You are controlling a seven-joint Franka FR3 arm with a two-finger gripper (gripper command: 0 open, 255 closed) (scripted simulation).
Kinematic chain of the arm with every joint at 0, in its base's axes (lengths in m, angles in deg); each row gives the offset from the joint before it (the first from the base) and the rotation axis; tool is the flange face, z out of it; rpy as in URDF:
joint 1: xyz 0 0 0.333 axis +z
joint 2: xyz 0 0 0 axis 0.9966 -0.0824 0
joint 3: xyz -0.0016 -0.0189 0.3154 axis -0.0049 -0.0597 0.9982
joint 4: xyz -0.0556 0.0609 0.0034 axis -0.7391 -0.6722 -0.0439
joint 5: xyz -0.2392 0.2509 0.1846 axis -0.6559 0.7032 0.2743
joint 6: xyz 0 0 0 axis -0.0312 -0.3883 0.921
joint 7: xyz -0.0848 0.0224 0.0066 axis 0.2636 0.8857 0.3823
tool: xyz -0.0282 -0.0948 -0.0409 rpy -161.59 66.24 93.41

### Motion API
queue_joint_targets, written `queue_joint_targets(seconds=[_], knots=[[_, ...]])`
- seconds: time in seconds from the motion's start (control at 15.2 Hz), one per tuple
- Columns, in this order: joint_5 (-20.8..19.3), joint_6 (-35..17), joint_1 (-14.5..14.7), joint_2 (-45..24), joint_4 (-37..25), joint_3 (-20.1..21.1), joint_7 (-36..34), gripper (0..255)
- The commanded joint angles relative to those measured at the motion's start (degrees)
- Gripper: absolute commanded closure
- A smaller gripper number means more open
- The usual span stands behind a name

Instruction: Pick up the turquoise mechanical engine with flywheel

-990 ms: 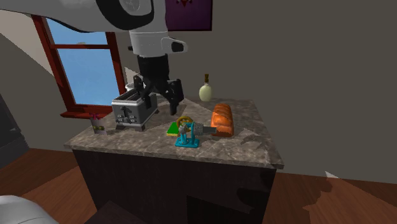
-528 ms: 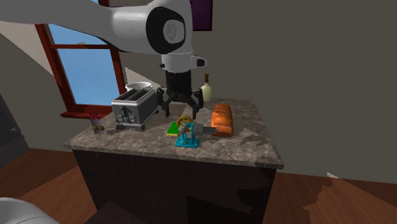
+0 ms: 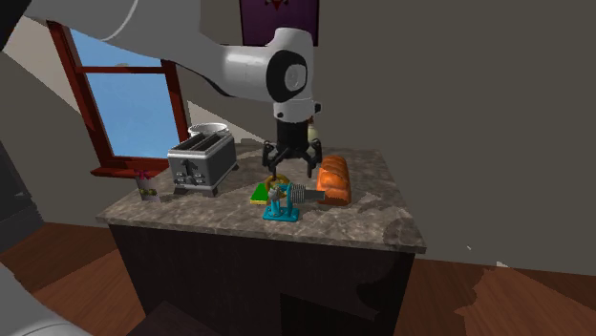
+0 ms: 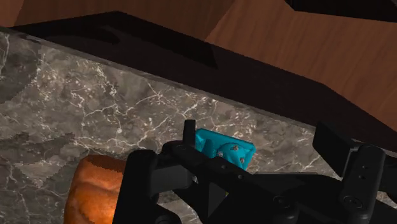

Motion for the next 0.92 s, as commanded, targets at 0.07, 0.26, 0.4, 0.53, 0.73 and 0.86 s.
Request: queue_joint_targets(seconds=[0.07, 0.26, 0.4, 0.53, 0.73, 0.86], knots=[[1.3, -1.7, 0.9, -7.4, -5.2, -0.3, 7.6, 0], [2.5, -2.4, 1.3, -14.1, -10.6, 0.1, 14.5, 0], [3.1, -2.6, 1.5, -18.5, -14.5, 0.8, 18.8, 0], [3.5, -2.6, 1.6, -22.7, -18.5, 1.6, 22.8, 0], [3.7, -2.3, 1.7, -29.1, -24.7, 3.1, 28.3, 0], [3.5, -1.9, 1.8, -33.2, -29.1, 4.2, 31.7, 0]])
